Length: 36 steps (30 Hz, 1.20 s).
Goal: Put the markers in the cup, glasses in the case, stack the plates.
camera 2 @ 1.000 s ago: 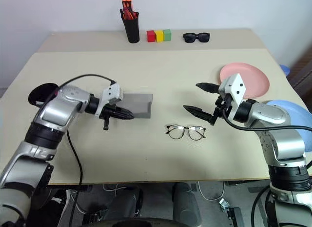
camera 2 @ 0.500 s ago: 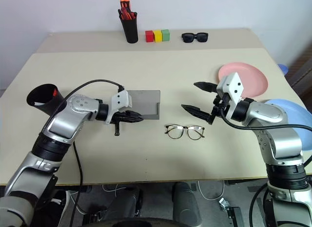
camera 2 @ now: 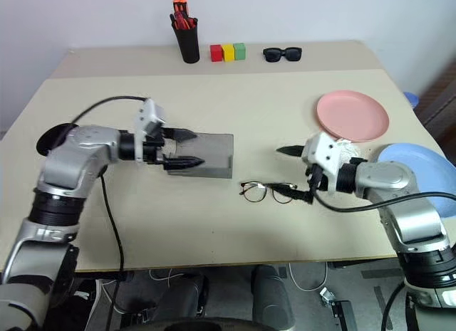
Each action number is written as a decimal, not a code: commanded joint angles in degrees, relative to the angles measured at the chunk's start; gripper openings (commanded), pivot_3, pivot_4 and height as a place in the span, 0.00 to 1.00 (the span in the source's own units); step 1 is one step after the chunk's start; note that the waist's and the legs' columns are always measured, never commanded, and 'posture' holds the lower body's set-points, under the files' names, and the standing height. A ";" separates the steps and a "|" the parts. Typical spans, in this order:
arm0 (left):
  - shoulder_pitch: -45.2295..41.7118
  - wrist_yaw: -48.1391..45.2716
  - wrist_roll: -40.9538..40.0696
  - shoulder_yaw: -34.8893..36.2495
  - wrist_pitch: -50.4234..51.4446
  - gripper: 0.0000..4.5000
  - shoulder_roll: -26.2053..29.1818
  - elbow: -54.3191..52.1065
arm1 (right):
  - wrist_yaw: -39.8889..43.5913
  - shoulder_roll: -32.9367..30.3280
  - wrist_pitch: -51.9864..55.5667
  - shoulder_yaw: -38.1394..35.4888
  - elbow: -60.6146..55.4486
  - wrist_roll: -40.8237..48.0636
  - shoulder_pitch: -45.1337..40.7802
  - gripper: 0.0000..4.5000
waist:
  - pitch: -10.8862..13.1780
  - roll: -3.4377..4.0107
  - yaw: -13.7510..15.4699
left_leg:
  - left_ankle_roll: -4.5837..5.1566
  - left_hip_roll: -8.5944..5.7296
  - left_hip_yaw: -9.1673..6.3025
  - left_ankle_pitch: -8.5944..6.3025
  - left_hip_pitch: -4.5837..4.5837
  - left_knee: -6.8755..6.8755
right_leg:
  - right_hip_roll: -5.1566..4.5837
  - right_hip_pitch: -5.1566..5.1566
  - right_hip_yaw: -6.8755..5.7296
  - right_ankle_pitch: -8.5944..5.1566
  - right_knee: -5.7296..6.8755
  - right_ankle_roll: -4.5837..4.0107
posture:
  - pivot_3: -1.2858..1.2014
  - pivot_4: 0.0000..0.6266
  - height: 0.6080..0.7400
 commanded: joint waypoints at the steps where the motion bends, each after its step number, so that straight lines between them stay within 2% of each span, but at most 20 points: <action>1: 4.73 -3.26 -8.99 7.39 2.40 0.96 3.42 -8.11 | -3.19 -0.67 -1.27 4.56 -0.41 -7.90 -1.57 1.00 | 0.00 0.00 0.03 | 0.00 0.00 0.01 0.00 0.00 0.00 | -0.01 0.00 0.01 0.00 -0.01 0.00 | 0.52 0.24 1.00; 8: 15.77 -4.32 -16.40 16.33 -0.51 0.96 7.08 -14.99 | -3.70 -1.75 1.07 8.49 -0.68 -13.33 -2.81 1.00 | 0.00 0.00 0.67 | -0.03 -0.01 -0.01 0.01 -0.06 0.00 | -0.03 -0.01 0.00 0.00 -0.07 -0.02 | 0.52 0.24 1.00; 15: 20.69 -4.26 -17.61 17.66 -3.52 0.96 9.32 -16.72 | -2.38 -2.94 -0.15 10.46 1.17 -16.74 -4.11 1.00 | 0.00 0.01 0.40 | -0.02 -0.01 -0.01 0.01 0.00 -0.01 | -0.03 0.08 -0.01 -0.01 -0.11 -0.02 | 0.52 0.24 1.00; 16: 20.89 -4.06 -17.61 17.57 -3.75 0.97 9.44 -16.79 | -2.08 -3.10 -0.18 10.61 1.35 -16.96 -4.17 0.88 | 0.00 0.01 0.39 | -0.02 0.00 -0.01 0.01 0.01 -0.01 | -0.02 0.07 -0.01 -0.01 -0.11 -0.03 | 0.52 0.24 1.00; 17: 20.98 -3.80 -17.45 17.48 -4.19 0.97 9.40 -16.86 | -1.88 -3.32 -0.20 10.82 1.63 -17.42 -4.20 0.81 | 0.00 0.01 0.39 | -0.02 0.00 -0.01 0.01 0.01 -0.01 | -0.02 0.07 -0.01 -0.01 -0.11 -0.03 | 0.52 0.24 1.00; 20: 20.95 -3.32 -17.24 16.85 -5.11 0.97 9.14 -16.71 | -1.72 -3.42 -1.73 11.08 2.24 -18.67 -4.35 0.52 | 0.00 0.01 0.40 | -0.02 0.00 -0.01 0.01 0.01 -0.01 | -0.02 0.07 -0.01 -0.01 -0.11 -0.02 | 0.52 0.24 1.00; 30: 21.24 -3.22 -16.86 15.71 -6.90 0.97 9.50 -15.36 | -0.28 -3.69 -2.73 11.09 2.89 -20.07 -3.21 0.52 | 0.00 0.01 0.40 | -0.02 0.00 -0.01 0.01 0.00 -0.01 | -0.02 0.07 -0.01 -0.01 -0.12 -0.02 | 0.52 0.24 1.00; 33: 21.31 -3.22 -17.37 15.32 -6.53 0.97 9.67 -15.30 | -0.31 -3.54 -3.01 10.72 2.95 -20.31 -3.06 0.33 | 0.00 0.01 0.40 | -0.02 0.00 -0.01 0.01 0.00 -0.01 | -0.02 0.08 -0.01 -0.01 -0.12 -0.03 | 0.52 0.24 1.00; 36: 21.20 -2.94 -17.51 15.11 -6.21 0.97 9.76 -14.74 | -0.19 -3.53 -3.37 10.63 3.06 -20.37 -2.86 0.01 | 0.00 0.01 0.41 | -0.02 0.00 -0.01 0.01 0.01 -0.01 | -0.02 0.08 -0.01 -0.01 -0.12 -0.03 | 0.52 0.24 1.00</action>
